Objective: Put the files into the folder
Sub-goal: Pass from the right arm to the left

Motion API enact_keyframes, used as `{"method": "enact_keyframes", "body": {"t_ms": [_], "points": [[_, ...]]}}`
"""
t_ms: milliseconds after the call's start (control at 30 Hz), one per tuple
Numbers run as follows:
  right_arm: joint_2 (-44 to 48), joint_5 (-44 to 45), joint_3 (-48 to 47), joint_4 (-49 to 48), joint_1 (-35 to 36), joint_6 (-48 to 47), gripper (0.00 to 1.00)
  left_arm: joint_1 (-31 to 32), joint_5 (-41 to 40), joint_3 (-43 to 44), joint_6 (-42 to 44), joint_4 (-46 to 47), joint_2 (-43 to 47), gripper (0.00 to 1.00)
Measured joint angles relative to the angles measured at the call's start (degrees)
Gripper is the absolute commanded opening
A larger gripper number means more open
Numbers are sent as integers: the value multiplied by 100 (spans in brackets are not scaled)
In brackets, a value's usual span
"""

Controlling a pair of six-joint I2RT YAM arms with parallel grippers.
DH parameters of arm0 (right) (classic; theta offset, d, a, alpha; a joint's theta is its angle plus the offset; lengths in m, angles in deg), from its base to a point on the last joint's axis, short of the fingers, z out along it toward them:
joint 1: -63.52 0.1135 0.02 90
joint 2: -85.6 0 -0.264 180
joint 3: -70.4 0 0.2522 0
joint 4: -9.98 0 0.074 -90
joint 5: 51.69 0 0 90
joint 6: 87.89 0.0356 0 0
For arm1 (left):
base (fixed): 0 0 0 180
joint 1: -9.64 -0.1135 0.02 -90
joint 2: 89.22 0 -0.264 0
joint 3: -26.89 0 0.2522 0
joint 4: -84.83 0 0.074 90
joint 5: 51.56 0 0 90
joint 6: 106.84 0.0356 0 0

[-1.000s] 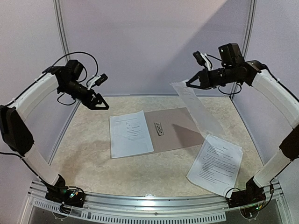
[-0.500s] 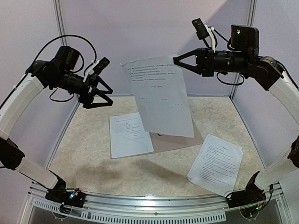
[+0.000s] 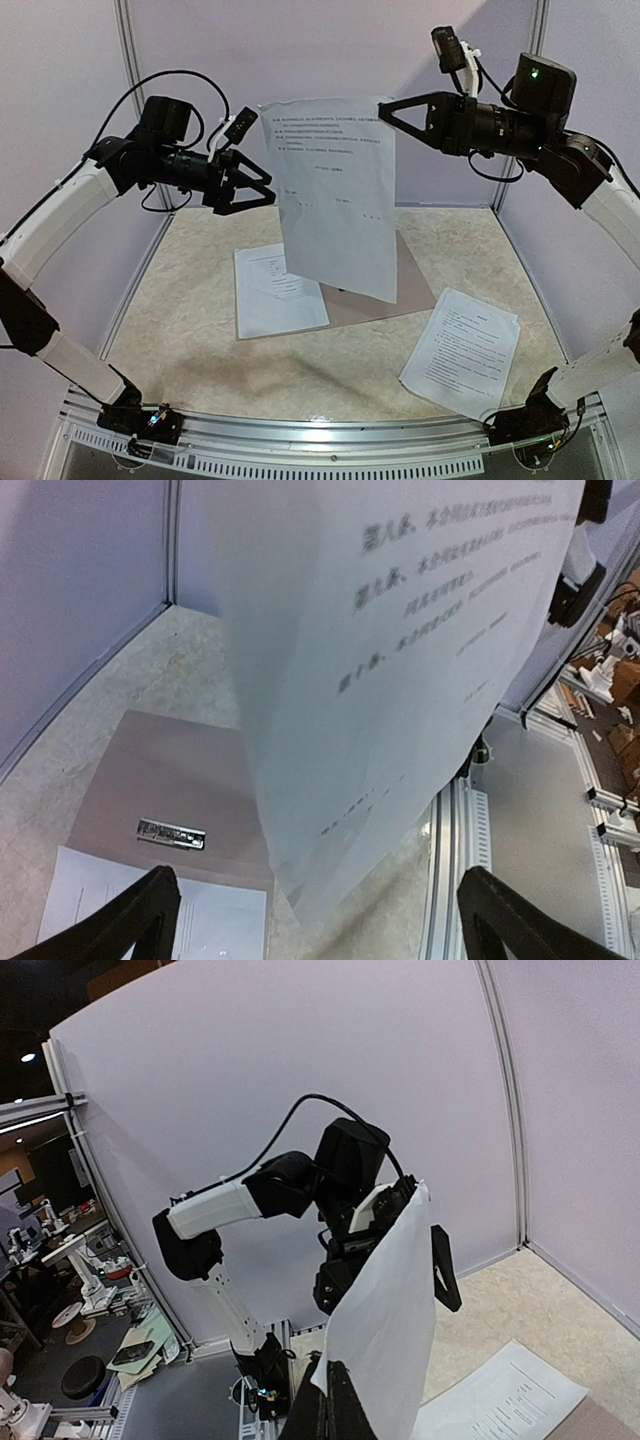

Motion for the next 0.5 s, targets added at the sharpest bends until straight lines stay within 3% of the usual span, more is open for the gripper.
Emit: {"method": "enact_keyframes", "body": {"t_ms": [100, 500], "points": [[83, -59, 0, -168, 0, 81, 0, 0, 225, 0, -365, 411, -17, 90], [103, -308, 0, -476, 7, 256, 0, 24, 874, 205, -1320, 1322, -319, 90]]}}
